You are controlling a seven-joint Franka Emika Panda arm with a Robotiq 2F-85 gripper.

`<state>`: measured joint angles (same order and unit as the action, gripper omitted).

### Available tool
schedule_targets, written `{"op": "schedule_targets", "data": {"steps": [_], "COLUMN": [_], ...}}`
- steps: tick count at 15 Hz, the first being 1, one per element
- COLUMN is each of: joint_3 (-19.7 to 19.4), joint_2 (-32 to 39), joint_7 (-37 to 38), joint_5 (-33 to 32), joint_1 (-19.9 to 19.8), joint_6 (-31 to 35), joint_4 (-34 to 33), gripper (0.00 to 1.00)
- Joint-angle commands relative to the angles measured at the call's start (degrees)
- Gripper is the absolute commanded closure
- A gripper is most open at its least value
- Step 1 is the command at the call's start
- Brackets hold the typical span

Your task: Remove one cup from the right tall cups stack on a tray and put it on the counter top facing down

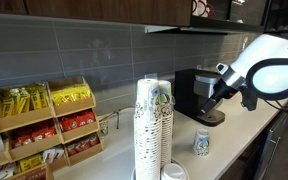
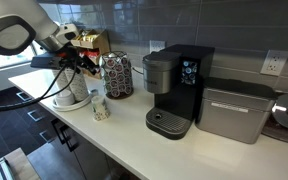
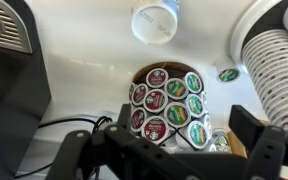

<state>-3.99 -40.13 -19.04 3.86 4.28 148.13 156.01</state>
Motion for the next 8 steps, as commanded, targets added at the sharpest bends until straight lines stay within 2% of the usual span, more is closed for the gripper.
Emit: {"op": "schedule_targets", "data": {"steps": [1,4,5,8], "joint_3": [-0.74,-1.38,-0.68,-0.71], "joint_2": [-4.81,-6.8,-5.03,-5.49], "joint_7": [1.81,0.39,1.37,1.36], "joint_5": [-0.28,-0.23,-0.8,-0.79], "joint_1": [1.54,2.39,1.62,1.71], "joint_6": [-8.62,-12.56,-9.7,-10.0], "joint_4": [-0.93,-1.77,-1.76,-1.82], "gripper": [0.0,0.0,0.0,0.0]}}
